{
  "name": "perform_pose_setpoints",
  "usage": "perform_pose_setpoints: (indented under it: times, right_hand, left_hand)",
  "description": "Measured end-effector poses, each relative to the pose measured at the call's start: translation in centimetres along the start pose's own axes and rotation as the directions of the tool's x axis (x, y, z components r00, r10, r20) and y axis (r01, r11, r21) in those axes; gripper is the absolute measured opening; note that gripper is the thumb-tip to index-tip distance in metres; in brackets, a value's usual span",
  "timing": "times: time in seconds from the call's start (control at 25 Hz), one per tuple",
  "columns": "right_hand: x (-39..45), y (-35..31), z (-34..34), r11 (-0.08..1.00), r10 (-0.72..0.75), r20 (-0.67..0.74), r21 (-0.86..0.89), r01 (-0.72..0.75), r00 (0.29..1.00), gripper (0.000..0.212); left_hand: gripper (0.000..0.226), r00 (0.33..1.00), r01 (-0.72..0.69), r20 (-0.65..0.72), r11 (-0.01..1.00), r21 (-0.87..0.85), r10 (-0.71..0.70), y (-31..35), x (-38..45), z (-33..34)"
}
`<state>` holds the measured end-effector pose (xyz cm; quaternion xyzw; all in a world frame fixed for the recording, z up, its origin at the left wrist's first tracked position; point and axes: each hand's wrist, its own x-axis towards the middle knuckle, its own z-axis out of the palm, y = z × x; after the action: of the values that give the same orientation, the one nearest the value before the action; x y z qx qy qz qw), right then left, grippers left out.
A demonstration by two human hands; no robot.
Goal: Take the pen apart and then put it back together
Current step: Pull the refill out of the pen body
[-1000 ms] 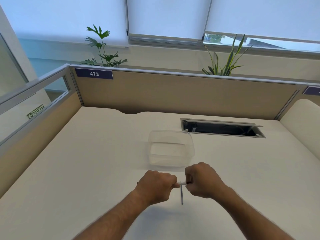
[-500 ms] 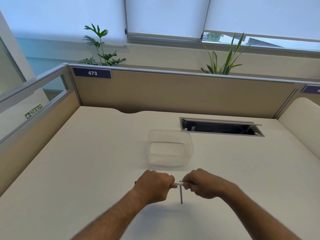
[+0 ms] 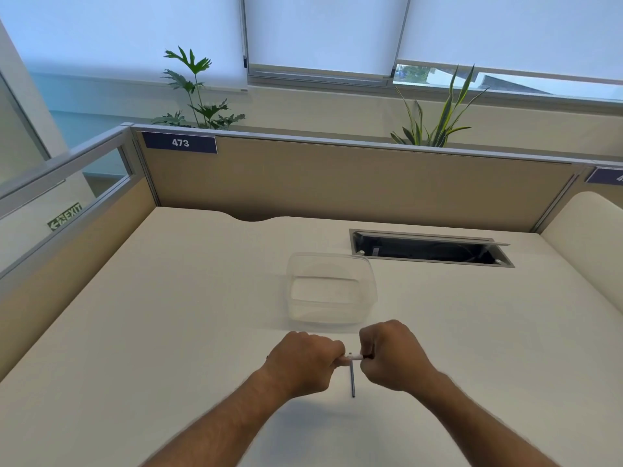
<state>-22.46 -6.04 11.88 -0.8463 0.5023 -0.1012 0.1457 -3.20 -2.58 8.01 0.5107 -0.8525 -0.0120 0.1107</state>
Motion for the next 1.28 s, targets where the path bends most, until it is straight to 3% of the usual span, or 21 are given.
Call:
perform_pose_setpoints:
  times: [0.2, 0.28, 0.44, 0.6, 0.68, 0.76, 0.84, 0.96, 1.0, 1.04, 1.12, 1.2, 1.28]
  right_hand:
    - [-0.2, -0.3, 1.1, 0.996, 0.002, -0.001, -0.094, -0.002, 1.000, 0.007]
    - [-0.2, -0.2, 1.2, 0.995, 0.000, 0.000, -0.095, 0.000, 1.000, 0.012]
    - [0.3, -0.2, 0.0, 0.997, 0.055, 0.133, 0.050, -0.062, 0.990, 0.034]
    - [1.0, 0.1, -1.0, 0.980, 0.076, 0.218, 0.163, -0.113, 0.973, 0.028]
    - [0.9, 0.3, -0.9, 0.988, 0.041, 0.131, 0.141, -0.060, 0.990, 0.021]
    - [0.7, 0.4, -0.5, 0.996, -0.086, -0.025, 0.036, 0.087, 0.996, 0.016]
    - [0.5, 0.8, 0.0, 0.952, -0.304, -0.201, -0.101, 0.290, 0.931, 0.017]
    - [0.1, 1.7, 0.3, 0.863, -0.503, -0.292, -0.221, 0.455, 0.813, 0.022]
    - [0.2, 1.8, 0.4, 0.866, -0.499, -0.288, -0.204, 0.457, 0.817, 0.021]
    - [0.3, 1.8, 0.3, 0.902, -0.432, -0.249, -0.138, 0.410, 0.867, 0.020]
    - [0.8, 1.5, -0.2, 0.981, -0.190, -0.066, 0.022, 0.191, 0.980, 0.016]
    - [1.2, 1.5, -0.6, 0.993, -0.048, 0.126, 0.114, 0.034, 0.991, 0.019]
    - [1.3, 1.6, -0.9, 0.982, -0.014, 0.173, 0.186, -0.019, 0.985, 0.029]
  left_hand:
    - [0.026, 0.985, 0.127, 0.142, 0.967, -0.219, -0.097, 0.0, 0.4, -0.6]
    - [0.026, 0.985, 0.137, 0.140, 0.943, -0.304, -0.098, 0.0, 0.2, -1.2]
    - [0.022, 0.997, -0.073, -0.047, 0.991, -0.115, 0.068, -0.1, -0.2, -1.6]
    - [0.021, 0.982, -0.129, -0.124, 0.987, 0.092, 0.140, -0.4, -0.1, -1.3]
    - [0.021, 0.990, -0.086, -0.106, 0.992, 0.088, 0.095, -0.3, 0.1, -1.1]
    - [0.020, 1.000, 0.008, -0.019, 1.000, 0.010, -0.008, -0.3, 0.3, -1.4]
    - [0.023, 0.988, 0.132, 0.101, 0.972, -0.193, -0.114, -0.2, 0.6, -2.1]
    - [0.024, 0.947, 0.302, 0.271, 0.776, -0.554, -0.175, -0.2, 1.1, -3.3]
    - [0.020, 0.948, 0.295, 0.271, 0.779, -0.553, -0.166, -0.2, 1.1, -3.6]
    - [0.018, 0.963, 0.243, 0.223, 0.839, -0.487, -0.149, -0.3, 1.0, -3.9]
    - [0.025, 0.996, 0.077, 0.068, 0.968, -0.237, -0.062, -0.3, 0.7, -3.6]
    - [0.019, 0.996, -0.067, -0.062, 0.996, -0.059, 0.063, 0.0, 0.4, -2.8]
    - [0.015, 0.984, -0.131, -0.118, 0.991, 0.020, 0.133, 0.3, 0.1, -2.1]
